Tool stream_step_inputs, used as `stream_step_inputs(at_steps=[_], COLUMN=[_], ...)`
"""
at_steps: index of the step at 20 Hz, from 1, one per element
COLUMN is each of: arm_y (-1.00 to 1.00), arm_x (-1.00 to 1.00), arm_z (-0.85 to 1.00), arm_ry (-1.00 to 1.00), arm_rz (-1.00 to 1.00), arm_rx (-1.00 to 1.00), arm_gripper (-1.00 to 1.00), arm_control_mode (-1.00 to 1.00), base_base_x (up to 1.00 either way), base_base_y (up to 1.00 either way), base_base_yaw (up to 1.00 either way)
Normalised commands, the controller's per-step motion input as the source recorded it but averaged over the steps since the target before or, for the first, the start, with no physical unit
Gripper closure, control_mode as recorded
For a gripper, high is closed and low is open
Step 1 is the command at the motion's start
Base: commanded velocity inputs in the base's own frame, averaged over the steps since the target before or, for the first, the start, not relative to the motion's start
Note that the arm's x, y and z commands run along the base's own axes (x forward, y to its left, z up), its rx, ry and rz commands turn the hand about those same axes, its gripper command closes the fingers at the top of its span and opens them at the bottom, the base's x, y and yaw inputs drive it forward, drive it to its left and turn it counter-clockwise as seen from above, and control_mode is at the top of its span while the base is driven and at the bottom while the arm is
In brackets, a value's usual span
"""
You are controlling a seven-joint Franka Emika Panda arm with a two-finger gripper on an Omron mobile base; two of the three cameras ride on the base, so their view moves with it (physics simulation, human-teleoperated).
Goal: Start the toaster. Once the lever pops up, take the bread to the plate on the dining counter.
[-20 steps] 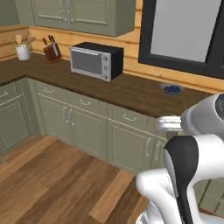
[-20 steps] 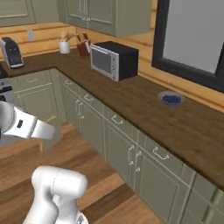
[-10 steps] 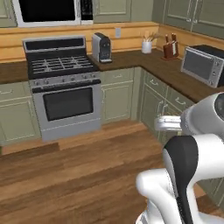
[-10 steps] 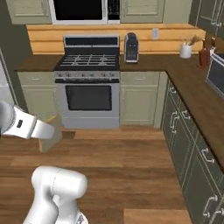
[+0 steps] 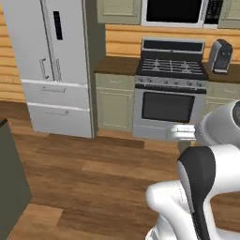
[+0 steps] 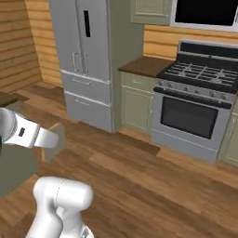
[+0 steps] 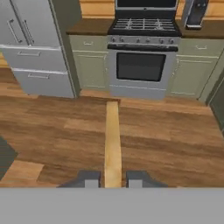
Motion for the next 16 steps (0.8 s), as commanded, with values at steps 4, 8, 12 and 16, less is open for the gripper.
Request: stream_step_inputs(at_steps=[4, 8, 12, 16], arm_y=[0.00, 0.00, 0.00, 0.00], arm_x=[0.00, 0.00, 0.00, 0.00], arm_z=[0.00, 0.00, 0.00, 0.00], arm_ry=[0.00, 0.00, 0.00, 0.00], arm_rz=[0.00, 0.00, 0.00, 0.00], arm_rx=[0.00, 0.00, 0.00, 0.00], arm_gripper=[1.00, 1.00, 1.00, 1.00], arm_control_mode=[1.00, 1.00, 1.00, 1.00], base_base_x=[0.84, 1.00, 0.98, 1.00], base_base_y=[0.01, -0.02, -0.31, -0.34], base_base_yaw=[0.76, 0.66, 0.49, 0.38])
